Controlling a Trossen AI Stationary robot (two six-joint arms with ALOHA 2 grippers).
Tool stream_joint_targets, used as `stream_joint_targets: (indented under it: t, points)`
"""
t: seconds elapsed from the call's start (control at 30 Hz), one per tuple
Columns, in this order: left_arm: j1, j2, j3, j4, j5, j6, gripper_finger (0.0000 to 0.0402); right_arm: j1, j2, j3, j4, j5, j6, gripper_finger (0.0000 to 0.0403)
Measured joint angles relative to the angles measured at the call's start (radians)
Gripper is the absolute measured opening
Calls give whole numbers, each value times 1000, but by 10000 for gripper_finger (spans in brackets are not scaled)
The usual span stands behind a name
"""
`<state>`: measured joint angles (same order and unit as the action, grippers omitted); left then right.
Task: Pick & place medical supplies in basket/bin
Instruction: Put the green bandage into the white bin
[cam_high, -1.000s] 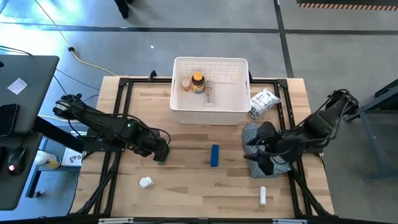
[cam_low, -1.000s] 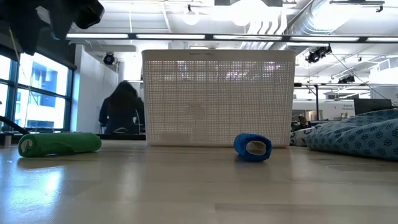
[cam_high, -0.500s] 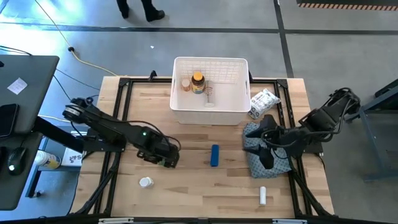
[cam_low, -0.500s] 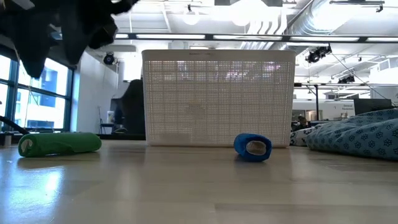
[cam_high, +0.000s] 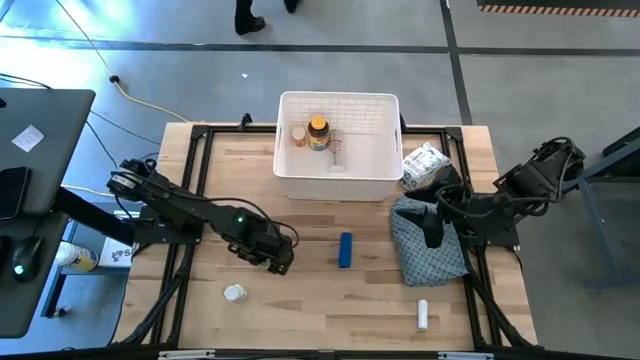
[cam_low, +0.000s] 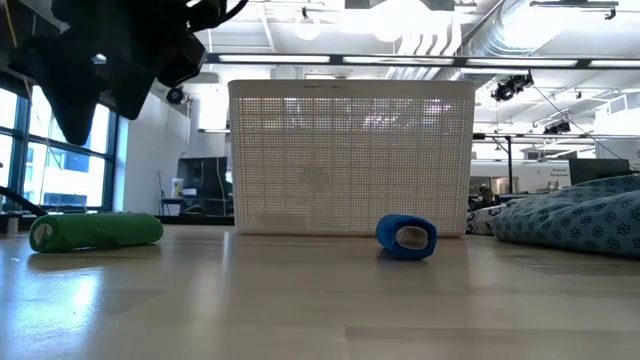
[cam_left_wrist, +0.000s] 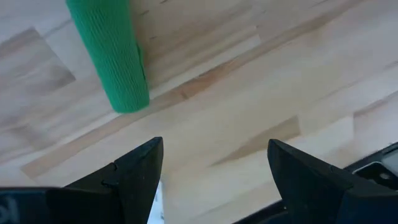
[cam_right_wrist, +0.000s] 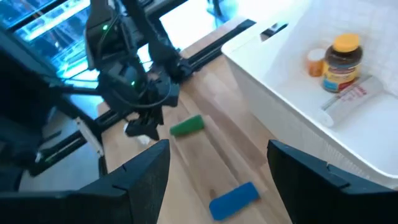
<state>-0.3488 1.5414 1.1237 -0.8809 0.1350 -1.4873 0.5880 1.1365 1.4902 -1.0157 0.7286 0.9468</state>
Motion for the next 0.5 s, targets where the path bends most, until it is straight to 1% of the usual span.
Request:
stream_joint_targets:
  t: [0.1, 0.2, 0.5]
  points:
    - [2, 0, 0, -25, -1, 40, 321, -11, 3, 0, 0, 20, 41, 259]
    - [2, 0, 0, -15, 14, 62, 321, -23, 3, 0, 1, 27, 76, 259]
    - [2, 0, 0, 11, 19, 133, 321, -57, 22, 0, 26, 49, 104, 259]
